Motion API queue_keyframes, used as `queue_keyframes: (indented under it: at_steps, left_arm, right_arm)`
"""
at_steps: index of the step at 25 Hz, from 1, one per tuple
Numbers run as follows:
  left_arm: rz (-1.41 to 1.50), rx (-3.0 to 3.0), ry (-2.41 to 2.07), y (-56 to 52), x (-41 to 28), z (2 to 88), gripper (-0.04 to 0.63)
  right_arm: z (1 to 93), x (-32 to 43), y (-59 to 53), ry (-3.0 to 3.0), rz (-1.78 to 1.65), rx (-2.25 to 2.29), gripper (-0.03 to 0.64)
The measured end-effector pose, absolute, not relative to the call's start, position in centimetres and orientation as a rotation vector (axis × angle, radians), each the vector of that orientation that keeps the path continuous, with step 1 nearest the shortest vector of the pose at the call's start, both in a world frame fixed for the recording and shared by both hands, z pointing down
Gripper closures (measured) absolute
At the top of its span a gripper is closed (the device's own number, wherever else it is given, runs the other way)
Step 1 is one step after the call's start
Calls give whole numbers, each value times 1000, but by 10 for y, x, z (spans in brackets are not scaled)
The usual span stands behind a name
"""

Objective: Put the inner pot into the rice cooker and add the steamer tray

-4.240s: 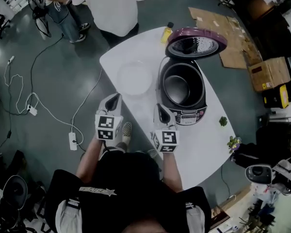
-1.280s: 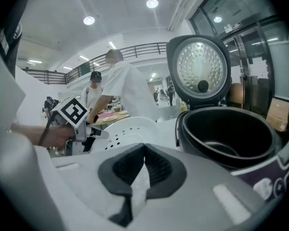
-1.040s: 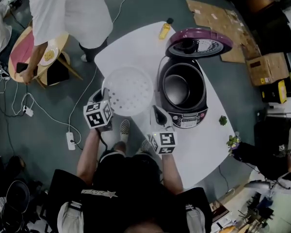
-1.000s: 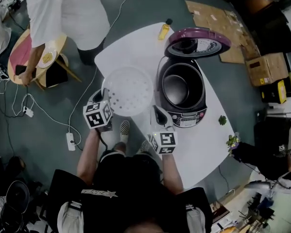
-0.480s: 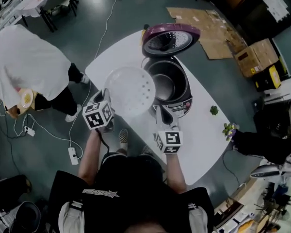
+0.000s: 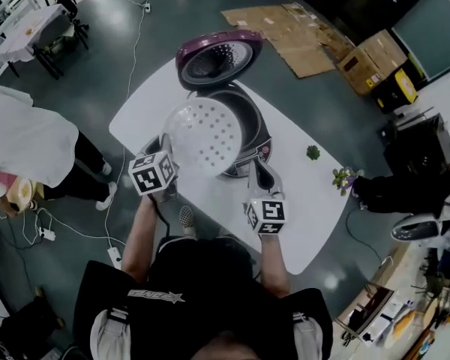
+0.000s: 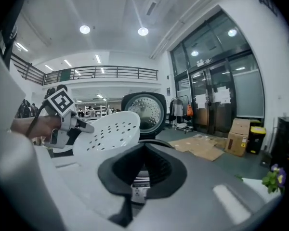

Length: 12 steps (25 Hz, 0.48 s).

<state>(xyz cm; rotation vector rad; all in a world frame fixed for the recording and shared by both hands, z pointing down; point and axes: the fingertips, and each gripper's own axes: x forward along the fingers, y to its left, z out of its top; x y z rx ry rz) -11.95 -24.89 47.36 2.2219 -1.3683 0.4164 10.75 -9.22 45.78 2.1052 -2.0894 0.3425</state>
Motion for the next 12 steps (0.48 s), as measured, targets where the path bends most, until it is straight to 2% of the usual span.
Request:
queue_keyframes:
  at_steps: [12]
  left_arm:
    - [516, 2261, -1291, -277, -39, 482, 571]
  right_arm:
    - [465, 177, -71, -1918, 374, 2288, 612]
